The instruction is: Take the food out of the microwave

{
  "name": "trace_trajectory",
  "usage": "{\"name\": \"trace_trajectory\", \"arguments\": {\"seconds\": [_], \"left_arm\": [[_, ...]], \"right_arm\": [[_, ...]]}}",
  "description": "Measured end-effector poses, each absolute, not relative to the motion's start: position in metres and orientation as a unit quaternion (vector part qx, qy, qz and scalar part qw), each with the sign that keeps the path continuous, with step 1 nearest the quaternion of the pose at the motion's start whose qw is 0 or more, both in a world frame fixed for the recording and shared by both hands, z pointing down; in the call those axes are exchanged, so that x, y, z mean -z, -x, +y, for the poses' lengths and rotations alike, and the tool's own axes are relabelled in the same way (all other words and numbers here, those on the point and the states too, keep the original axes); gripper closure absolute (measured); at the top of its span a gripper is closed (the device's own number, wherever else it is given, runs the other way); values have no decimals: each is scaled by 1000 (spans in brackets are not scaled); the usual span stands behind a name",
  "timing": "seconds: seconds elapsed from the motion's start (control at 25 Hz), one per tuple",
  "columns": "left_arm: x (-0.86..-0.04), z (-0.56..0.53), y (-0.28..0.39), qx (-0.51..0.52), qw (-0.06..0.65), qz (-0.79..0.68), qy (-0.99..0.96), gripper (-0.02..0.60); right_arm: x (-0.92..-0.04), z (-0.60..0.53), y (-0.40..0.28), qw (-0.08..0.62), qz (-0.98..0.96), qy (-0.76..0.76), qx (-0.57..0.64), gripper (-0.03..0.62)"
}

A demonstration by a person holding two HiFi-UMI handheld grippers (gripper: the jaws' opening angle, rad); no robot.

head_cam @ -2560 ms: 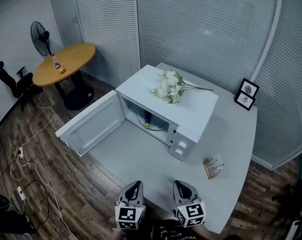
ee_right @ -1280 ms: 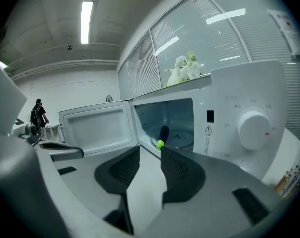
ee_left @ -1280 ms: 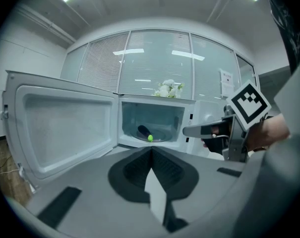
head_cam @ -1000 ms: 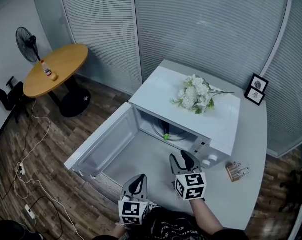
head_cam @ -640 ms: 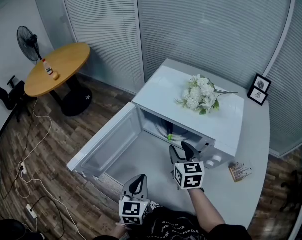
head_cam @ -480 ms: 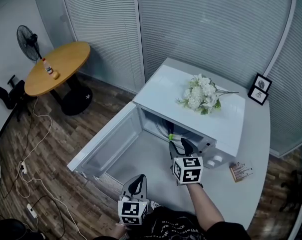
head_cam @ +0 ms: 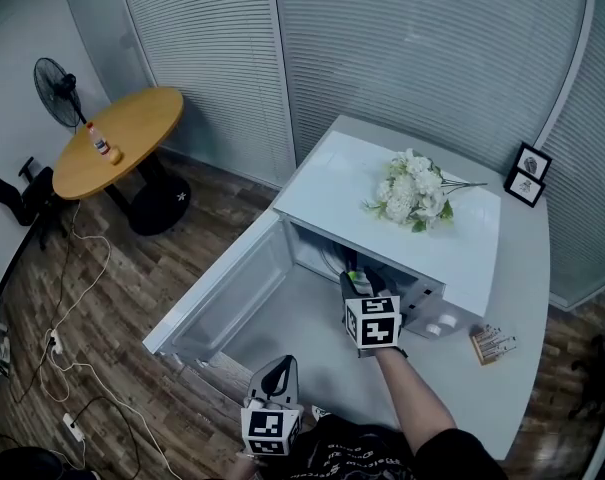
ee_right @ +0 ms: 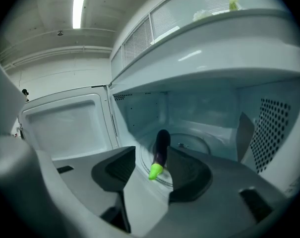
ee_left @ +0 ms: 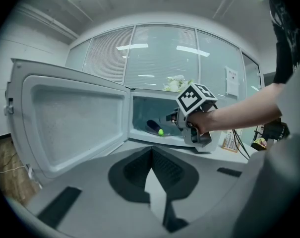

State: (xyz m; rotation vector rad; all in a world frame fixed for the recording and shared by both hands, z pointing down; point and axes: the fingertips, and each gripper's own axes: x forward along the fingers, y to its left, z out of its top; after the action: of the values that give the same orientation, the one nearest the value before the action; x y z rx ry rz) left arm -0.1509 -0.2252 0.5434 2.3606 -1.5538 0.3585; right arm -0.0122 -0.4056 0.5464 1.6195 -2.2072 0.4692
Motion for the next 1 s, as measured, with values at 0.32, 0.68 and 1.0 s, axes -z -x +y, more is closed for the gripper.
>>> {"name": "trace_trajectory", "arguments": {"seconds": [0.32, 0.68, 1.0], "left_arm": [[-555, -221, 168, -141, 159, -550, -808, 574], [-561, -219, 193, -151, 166, -574, -787, 574], [-570, -210, 193, -159, 177, -574, -784, 574]], "right_arm": [[-571, -429, 16, 219, -773, -572, -165, 408], [-586, -452, 14, 236, -763, -574, -179, 408], [-599, -459, 10, 245, -752, -579, -198, 408]]}}
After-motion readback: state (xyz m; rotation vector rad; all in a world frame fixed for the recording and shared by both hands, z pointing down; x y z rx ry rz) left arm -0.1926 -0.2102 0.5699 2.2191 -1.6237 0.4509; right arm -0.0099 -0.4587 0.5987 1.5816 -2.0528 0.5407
